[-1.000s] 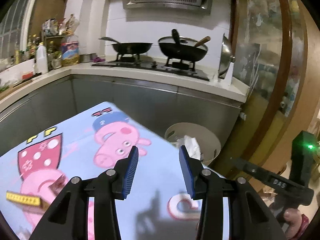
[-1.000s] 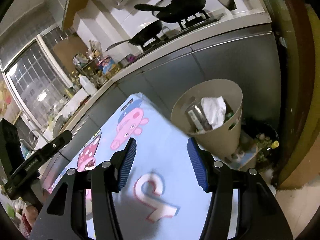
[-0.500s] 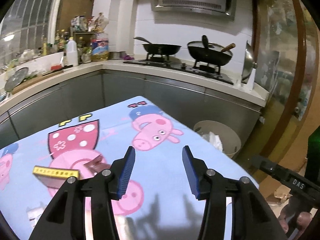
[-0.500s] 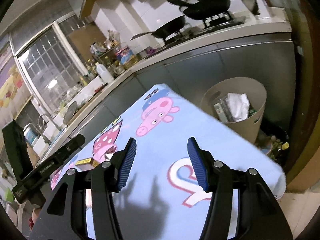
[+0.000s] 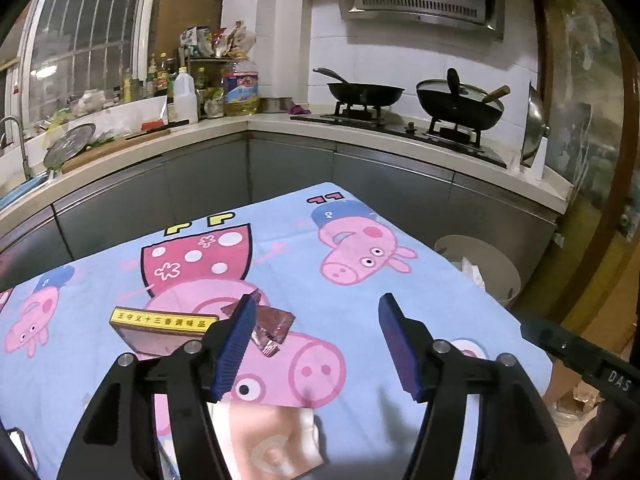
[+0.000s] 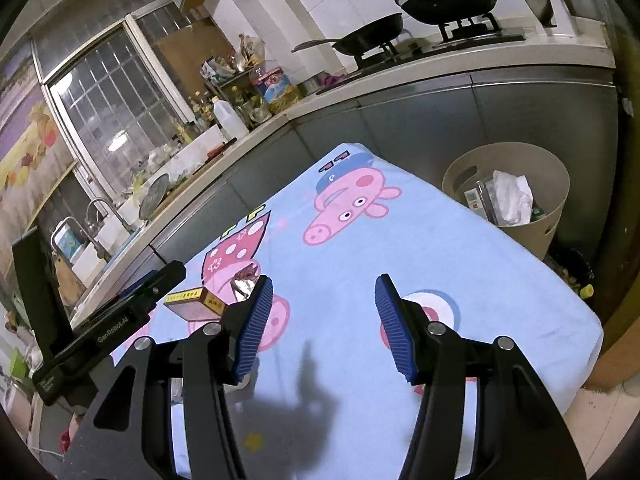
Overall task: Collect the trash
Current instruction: 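Move both open tools back over the table toward the remaining items, then move left tool toward the yellow printed box while right tool approaches the red foil packet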
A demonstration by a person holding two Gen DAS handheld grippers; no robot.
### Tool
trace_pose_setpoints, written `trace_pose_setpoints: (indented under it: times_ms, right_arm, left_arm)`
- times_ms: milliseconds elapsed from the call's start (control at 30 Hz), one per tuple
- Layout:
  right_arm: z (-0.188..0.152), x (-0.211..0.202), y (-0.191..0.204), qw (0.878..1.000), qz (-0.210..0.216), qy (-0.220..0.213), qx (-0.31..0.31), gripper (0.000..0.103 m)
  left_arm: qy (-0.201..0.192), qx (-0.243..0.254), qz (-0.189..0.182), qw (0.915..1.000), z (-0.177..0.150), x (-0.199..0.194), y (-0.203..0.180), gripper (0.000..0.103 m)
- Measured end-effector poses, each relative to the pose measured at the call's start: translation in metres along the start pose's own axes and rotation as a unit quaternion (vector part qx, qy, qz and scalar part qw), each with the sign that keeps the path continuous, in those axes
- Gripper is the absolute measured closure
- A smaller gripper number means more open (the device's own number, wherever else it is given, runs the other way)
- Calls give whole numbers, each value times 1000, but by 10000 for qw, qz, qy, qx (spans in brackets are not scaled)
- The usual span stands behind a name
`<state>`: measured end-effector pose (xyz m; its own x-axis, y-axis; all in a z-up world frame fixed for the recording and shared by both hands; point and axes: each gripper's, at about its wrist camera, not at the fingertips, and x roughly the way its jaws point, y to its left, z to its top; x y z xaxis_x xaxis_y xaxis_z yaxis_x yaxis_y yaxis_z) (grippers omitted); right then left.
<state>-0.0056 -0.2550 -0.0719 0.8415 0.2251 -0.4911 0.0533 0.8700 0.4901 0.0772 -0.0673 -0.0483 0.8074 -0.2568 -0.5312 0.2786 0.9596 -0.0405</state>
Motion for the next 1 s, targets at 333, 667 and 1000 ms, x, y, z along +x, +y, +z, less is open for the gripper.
trace_pose_setpoints:
  times_ms: [333, 667, 1000]
  right_arm:
    - [-3, 6, 6, 10000, -23, 60, -38, 49]
    - [-7, 9, 12, 9999, -20, 110, -73, 49]
    - [-10, 11, 22, 9998, 8, 139, -137, 49]
  left_arm:
    - [61, -108, 155, 9998, -6, 1, 15, 37]
    - [104, -175, 247, 9995, -11, 0, 28, 37]
    - [93, -191, 265, 9994, -13, -2, 35, 37]
